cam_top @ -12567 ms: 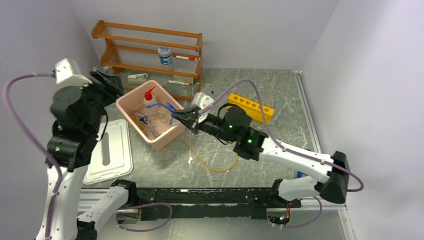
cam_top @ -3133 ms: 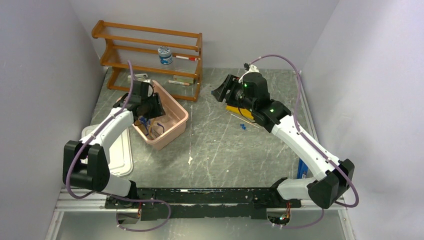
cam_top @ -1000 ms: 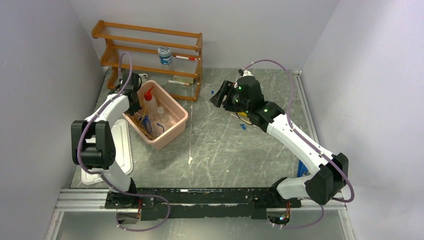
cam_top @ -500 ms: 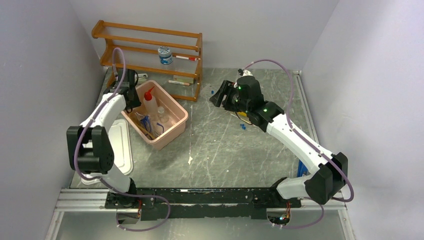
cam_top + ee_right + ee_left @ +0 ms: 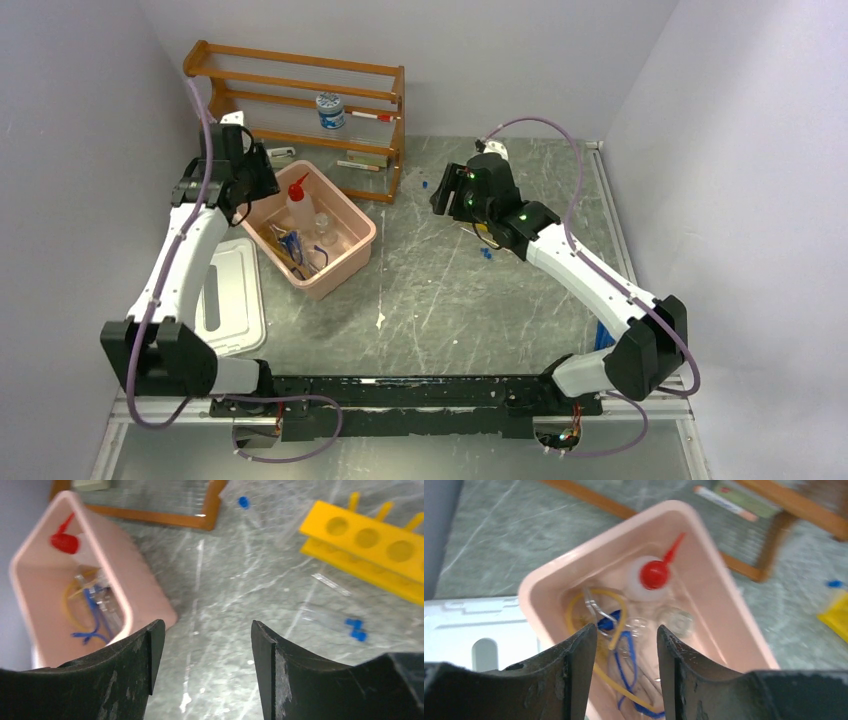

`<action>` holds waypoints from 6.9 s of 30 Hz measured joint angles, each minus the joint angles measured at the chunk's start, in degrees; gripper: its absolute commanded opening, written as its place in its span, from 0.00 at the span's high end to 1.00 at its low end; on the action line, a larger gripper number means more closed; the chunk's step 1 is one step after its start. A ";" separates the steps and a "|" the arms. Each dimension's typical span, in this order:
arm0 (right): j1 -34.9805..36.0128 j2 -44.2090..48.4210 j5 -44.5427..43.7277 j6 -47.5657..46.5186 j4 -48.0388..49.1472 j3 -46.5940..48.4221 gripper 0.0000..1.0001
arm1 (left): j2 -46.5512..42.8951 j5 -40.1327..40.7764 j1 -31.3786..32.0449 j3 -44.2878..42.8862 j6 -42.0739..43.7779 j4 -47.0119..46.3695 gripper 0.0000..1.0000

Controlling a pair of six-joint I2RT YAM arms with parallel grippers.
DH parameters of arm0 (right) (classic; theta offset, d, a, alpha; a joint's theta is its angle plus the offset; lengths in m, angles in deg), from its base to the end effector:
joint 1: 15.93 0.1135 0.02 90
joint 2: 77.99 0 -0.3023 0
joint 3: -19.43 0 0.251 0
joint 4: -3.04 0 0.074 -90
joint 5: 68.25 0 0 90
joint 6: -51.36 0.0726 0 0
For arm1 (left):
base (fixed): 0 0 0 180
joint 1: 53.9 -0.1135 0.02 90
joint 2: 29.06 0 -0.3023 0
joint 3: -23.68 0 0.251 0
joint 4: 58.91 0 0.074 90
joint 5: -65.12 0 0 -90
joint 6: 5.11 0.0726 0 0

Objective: Organize the chemistry lab equipment

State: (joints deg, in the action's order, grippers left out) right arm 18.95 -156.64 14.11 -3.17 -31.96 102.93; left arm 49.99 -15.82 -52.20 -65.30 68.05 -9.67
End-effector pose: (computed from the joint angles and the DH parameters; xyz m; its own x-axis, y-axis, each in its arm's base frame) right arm 0.2818 0.1847 0.3578 -0.6097 0.2760 -0.7430 -0.1457 0.8824 0.4474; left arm 0.3227 0.0019 0.3613 -0.5793 -0.2690 -0.7695 -0.2720 0.9537 -0.1287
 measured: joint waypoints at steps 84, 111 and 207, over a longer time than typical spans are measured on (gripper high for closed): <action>-10.71 -35.65 11.50 -71.52 -3.56 7.76 0.88 | -15.23 -37.35 27.71 11.63 3.48 -21.03 0.32; -10.71 1.99 18.86 -43.74 6.95 -9.14 0.92 | -7.06 -27.15 36.11 18.82 -10.95 -33.57 0.25; -10.54 -6.29 -9.73 -31.17 22.40 -0.94 0.89 | -12.09 -16.15 44.13 29.46 4.39 -48.09 0.13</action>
State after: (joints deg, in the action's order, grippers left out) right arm 8.41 -162.94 4.39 -34.34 -9.55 101.99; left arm 37.90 -31.97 -8.07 -35.84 72.44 -57.75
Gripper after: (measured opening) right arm 0.258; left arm 0.876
